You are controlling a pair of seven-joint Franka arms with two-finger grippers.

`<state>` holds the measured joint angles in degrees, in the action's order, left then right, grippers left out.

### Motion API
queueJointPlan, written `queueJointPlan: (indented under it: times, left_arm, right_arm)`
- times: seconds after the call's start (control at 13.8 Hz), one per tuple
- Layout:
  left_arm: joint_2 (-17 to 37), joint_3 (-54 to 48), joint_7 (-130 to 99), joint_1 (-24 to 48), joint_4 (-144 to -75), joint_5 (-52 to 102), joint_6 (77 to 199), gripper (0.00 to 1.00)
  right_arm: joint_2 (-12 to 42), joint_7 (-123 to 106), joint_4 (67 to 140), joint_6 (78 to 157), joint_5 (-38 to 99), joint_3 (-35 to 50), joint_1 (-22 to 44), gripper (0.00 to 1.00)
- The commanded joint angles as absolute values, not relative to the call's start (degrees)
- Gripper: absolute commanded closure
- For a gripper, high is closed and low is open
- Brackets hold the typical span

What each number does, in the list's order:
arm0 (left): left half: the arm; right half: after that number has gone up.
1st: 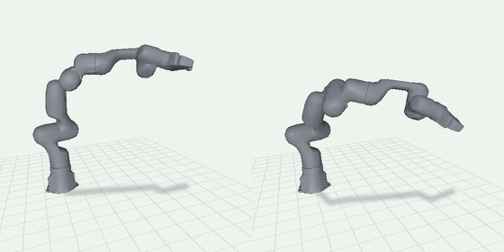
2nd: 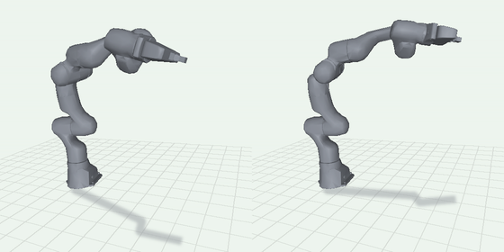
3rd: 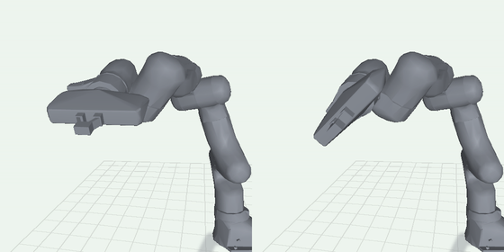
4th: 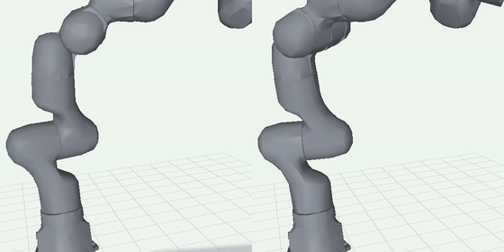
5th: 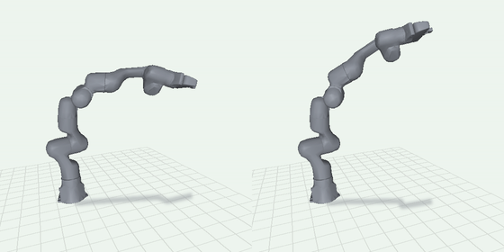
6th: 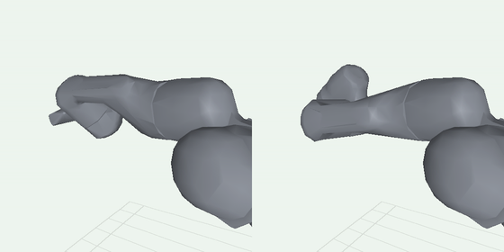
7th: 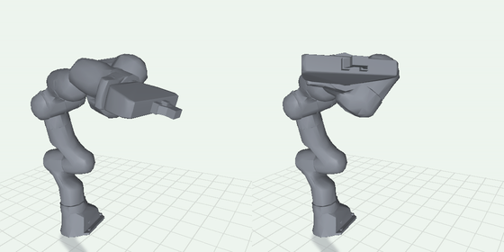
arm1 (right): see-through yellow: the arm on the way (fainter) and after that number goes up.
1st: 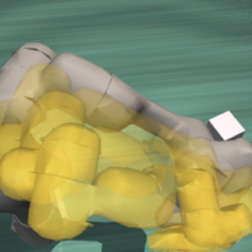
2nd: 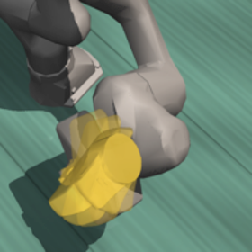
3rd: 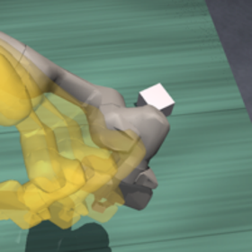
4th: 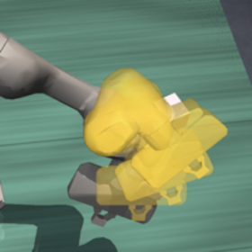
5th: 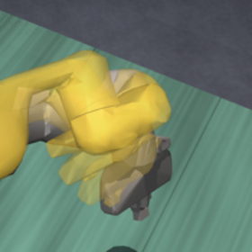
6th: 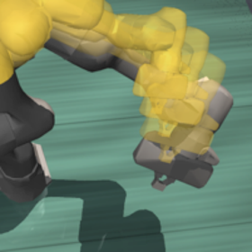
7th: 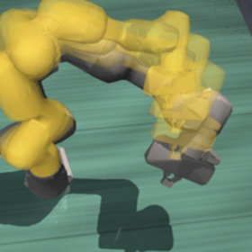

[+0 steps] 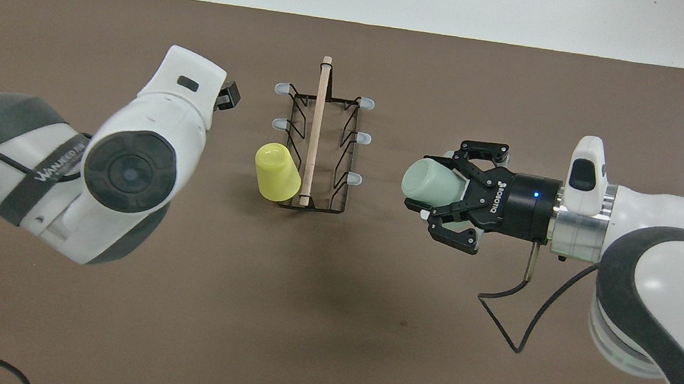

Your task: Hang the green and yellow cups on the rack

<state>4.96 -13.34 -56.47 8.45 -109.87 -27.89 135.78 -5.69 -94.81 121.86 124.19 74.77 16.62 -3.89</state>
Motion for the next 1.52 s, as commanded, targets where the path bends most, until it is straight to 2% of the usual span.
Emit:
queueJointPlan:
  times: [0.0,0.22,0.36,0.58,1.08,1.45]
  left_arm:
    - [2.3,-8.4,-40.2,8.6,-110.0,-18.5,134.2,0.0]
    - [0.4,-1.6,-17.0,8.8,-107.3,-3.1,127.3,0.05]
    - [-0.2,2.1,-6.2,8.8,-104.2,0.0,119.4,0.05]
    - [-0.2,4.5,1.7,7.9,-98.6,1.3,108.9,0.05]
    - [0.5,6.4,10.6,7.2,-88.6,0.4,91.1,0.04]
    - [-0.8,6.3,10.3,7.4,-90.3,0.4,87.1,0.0]
  right_arm:
    - [-6.8,-100.8,124.8,126.1,83.7,16.8,-3.3,1.0]
    - [-3.4,-110.3,124.5,134.2,101.2,16.9,2.3,1.0]
    - [-1.9,-114.0,123.1,138.2,109.4,16.9,5.3,1.0]
    - [0.5,-118.8,122.2,140.1,111.3,16.9,6.4,1.0]
    - [7.9,-135.4,118.4,144.5,128.5,17.0,11.2,1.0]
    - [10.4,-138.9,115.6,147.1,131.7,17.0,13.0,1.0]
